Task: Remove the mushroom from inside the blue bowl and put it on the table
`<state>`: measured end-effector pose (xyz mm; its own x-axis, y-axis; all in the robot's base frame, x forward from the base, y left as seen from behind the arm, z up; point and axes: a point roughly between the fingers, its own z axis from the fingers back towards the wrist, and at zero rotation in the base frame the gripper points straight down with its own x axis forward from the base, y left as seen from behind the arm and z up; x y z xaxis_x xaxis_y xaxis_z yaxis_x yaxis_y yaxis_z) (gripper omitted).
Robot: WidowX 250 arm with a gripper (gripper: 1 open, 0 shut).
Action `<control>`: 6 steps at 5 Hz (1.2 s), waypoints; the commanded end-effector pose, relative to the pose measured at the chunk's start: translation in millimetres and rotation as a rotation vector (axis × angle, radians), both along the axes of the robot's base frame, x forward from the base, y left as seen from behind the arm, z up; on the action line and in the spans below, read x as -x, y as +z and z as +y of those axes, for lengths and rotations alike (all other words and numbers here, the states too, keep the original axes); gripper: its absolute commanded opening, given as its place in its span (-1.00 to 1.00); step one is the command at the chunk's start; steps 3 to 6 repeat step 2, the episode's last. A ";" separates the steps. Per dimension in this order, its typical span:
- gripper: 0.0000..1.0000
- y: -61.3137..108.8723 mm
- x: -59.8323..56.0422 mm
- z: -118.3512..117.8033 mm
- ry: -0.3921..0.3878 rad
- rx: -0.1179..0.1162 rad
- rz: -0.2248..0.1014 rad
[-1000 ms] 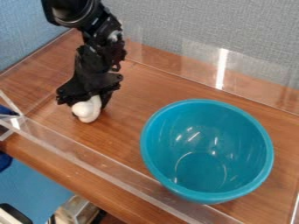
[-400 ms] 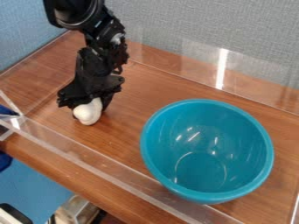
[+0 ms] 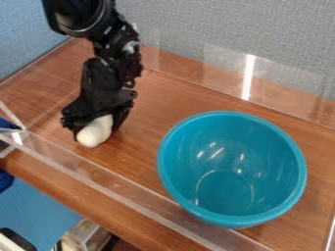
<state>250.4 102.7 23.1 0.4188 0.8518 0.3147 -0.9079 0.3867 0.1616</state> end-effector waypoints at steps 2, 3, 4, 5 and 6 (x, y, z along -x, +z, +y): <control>1.00 7.8 4.9 -26.3 -0.011 0.012 -0.009; 1.00 7.8 4.9 -26.3 -0.011 0.012 -0.009; 1.00 7.8 4.9 -26.3 -0.011 0.012 -0.009; 1.00 7.8 4.9 -26.3 -0.011 0.012 -0.009; 1.00 7.8 4.9 -26.3 -0.011 0.012 -0.009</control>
